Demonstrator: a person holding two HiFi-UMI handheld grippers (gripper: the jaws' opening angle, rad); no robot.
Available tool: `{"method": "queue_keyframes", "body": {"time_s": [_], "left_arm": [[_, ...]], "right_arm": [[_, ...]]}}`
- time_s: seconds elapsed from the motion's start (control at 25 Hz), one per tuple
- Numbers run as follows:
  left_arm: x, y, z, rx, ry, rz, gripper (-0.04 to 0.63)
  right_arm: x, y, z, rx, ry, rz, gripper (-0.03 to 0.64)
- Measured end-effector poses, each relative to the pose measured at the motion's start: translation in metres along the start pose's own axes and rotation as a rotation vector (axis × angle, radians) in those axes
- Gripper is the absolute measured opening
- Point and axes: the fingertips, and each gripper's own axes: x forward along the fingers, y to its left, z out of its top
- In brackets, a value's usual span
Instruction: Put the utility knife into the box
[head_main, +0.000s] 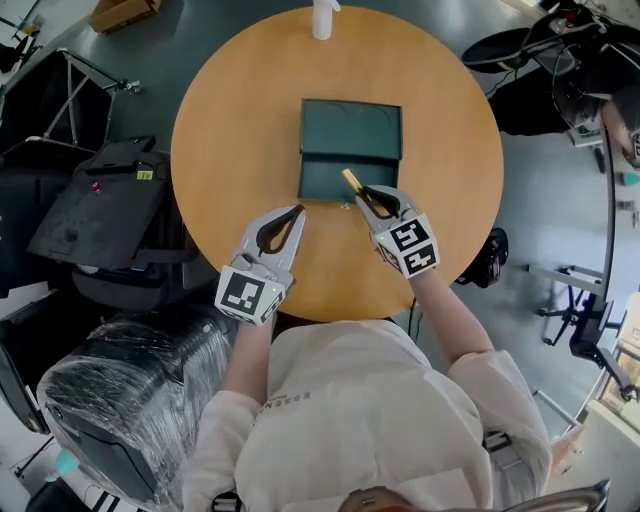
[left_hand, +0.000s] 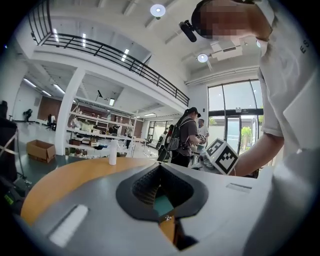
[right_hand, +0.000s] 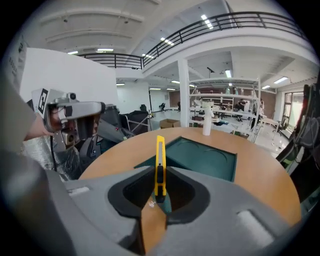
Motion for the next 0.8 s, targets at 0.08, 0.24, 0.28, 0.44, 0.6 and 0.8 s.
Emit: {"method": "queue_keyframes", "body": {"time_s": [0.08,0.24,0.28,0.44,0.6,0.8], "left_arm": [[0.004,0.005,-0.005,-0.017,0.006,-0.008,0.017],[0.011,0.011,-0.021,-0.047,0.024,-0.034,0.017],[0.012,0.012,-0.025,-0.053,0.029,-0.041,0.017],[0.018,0.011,-0.036,-0.037,0.050,-0.072,0.017],[0.022,0.009,-0.043,-0.056,0.066,-0.084,0.017],[0.024,0.010,-0.050,-0.100,0.083,-0.083,0.017]], "right_arm": [[0.020,-0.006,-0.008,-0.014,0.054,0.012,0.057],[0.054,-0.019,-0.030,-0.036,0.174,0.032,0.057],[0.061,-0.021,-0.037,-0.039,0.204,0.037,0.057],[0.082,-0.023,-0.059,-0.081,0.306,0.070,0.057],[0.096,-0.024,-0.067,-0.089,0.372,0.095,0.057],[0.107,-0.026,-0.076,-0.070,0.448,0.095,0.058]]}}
